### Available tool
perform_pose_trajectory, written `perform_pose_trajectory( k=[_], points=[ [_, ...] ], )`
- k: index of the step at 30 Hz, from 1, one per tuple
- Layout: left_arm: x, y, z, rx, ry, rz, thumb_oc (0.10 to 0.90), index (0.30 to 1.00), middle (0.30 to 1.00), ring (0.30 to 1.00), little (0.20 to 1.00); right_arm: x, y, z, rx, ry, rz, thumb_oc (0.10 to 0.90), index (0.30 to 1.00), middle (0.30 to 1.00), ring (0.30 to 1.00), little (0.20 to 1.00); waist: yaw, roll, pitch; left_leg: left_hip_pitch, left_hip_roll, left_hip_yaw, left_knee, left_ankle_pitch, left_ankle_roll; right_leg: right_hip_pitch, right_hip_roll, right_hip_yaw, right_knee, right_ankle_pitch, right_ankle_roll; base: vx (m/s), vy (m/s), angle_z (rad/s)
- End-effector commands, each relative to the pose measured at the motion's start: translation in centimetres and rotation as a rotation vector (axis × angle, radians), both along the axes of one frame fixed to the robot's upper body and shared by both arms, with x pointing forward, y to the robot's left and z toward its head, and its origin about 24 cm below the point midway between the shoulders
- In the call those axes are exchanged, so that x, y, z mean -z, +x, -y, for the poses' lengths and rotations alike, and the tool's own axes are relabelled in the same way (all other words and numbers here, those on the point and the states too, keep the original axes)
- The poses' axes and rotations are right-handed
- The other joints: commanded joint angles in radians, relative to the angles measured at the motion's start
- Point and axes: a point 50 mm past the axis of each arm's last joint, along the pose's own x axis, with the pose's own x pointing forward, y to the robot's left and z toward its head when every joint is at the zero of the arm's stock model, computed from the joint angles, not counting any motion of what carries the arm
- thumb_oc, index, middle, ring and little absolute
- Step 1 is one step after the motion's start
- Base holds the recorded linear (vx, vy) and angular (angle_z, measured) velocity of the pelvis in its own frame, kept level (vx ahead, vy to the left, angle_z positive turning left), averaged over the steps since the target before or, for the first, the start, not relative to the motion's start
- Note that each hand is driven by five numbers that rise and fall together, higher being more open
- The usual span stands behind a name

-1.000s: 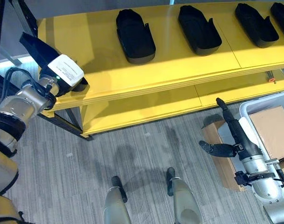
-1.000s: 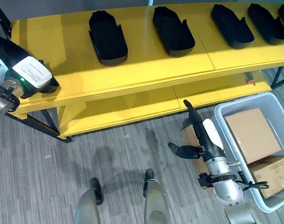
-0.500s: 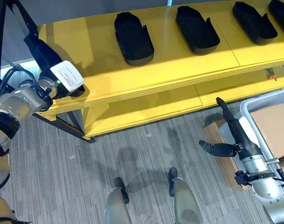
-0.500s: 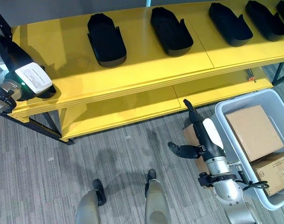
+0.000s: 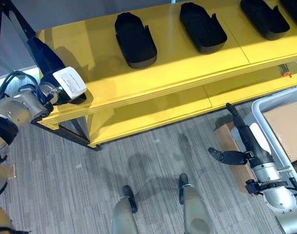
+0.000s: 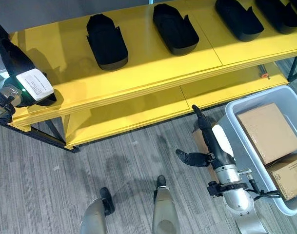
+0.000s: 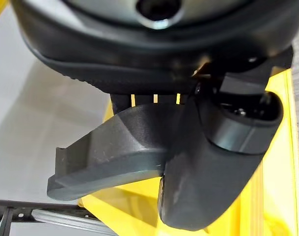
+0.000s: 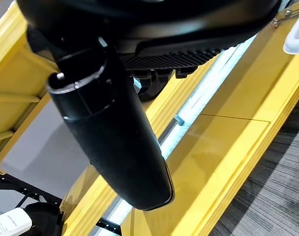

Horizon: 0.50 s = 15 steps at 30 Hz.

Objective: Move parts from the plastic box to the shelf.

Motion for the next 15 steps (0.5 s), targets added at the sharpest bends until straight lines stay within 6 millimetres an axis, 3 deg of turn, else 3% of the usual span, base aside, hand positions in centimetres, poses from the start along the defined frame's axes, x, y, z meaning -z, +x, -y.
perform_pose_trajectory(
  k=[1, 15],
  points=[
    [-7.9, -1.4, -1.5, -0.038, 0.018, 0.268, 0.400, 0.300, 0.300, 0.300, 0.300, -5.1, 0.1, 0.0, -0.027, -0.023, 0.278, 0.900, 1.000, 1.000, 1.000, 1.000, -0.015, 0.014, -0.040, 0.034, 0.009, 0.004, 0.010, -0.080, 0.011, 0.084, -0.042, -0.020, -0.023, -0.066, 0.038, 0.00, 0.000, 0.00],
    [-10.7, -1.3, 0.5, 0.044, 0.022, 0.337, 0.400, 0.300, 0.300, 0.300, 0.300, -4.6, -0.2, 0.4, 0.003, -0.020, 0.266, 0.900, 1.000, 1.000, 1.000, 1.000, -0.010, 0.022, -0.051, 0.039, -0.004, 0.004, 0.004, -0.084, 0.017, 0.095, -0.051, -0.019, -0.036, -0.057, 0.044, 0.00, 0.000, 0.00]
  ],
)
